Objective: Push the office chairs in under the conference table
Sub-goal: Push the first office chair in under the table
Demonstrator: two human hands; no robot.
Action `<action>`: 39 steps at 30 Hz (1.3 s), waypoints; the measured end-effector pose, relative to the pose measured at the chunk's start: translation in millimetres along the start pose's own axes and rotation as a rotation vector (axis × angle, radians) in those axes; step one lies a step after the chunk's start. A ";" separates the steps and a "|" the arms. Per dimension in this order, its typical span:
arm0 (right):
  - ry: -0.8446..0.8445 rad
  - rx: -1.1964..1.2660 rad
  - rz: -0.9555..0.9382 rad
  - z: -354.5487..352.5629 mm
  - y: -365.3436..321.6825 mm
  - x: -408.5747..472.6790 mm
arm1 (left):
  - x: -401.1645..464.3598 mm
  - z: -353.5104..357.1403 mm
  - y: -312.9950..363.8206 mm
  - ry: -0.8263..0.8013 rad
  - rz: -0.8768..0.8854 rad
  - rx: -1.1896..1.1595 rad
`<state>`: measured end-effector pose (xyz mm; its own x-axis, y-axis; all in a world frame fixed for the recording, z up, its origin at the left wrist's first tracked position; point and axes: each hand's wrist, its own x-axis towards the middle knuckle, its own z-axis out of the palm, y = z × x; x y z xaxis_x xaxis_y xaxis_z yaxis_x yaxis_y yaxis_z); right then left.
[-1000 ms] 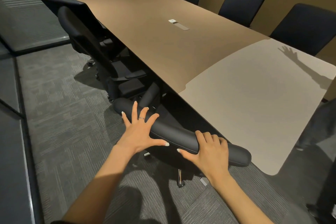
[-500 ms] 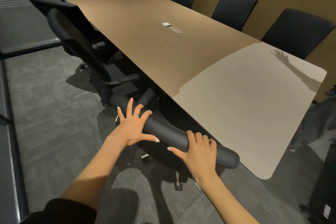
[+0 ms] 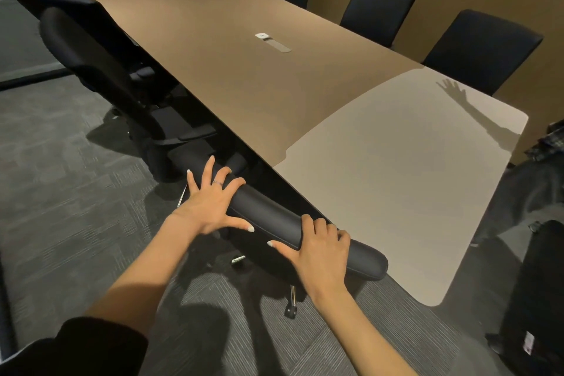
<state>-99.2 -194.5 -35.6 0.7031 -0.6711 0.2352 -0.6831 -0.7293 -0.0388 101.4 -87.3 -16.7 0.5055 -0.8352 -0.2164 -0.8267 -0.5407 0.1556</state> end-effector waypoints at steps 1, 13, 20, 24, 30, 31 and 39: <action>0.007 -0.005 0.001 0.8 0.2 1.8 | 3.4 -0.9 -0.3 -0.004 0.004 0.002; 0.005 -0.005 0.057 8.1 -6.2 26.6 | 48.4 -12.9 -9.1 -0.041 0.059 0.101; -0.026 -0.001 0.089 9.3 -13.2 36.5 | 61.1 -18.0 -17.0 -0.034 0.098 0.097; -0.024 -0.018 0.098 11.6 -18.8 41.1 | 69.2 -22.6 -23.6 -0.021 0.128 0.099; 0.000 -0.028 0.121 18.9 -29.0 51.6 | 87.6 -26.6 -36.4 -0.006 0.183 0.113; 0.003 -0.024 0.128 20.0 -29.9 53.6 | 90.9 -28.0 -37.8 -0.005 0.191 0.122; 0.030 -0.005 0.188 26.0 -37.3 69.3 | 118.3 -35.7 -45.1 -0.012 0.256 0.157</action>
<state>-19.9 -217.3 -43.2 0.5571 -0.7910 0.2531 -0.8027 -0.5910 -0.0801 207.3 -165.3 -15.0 0.2731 -0.9408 -0.2009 -0.9556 -0.2893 0.0555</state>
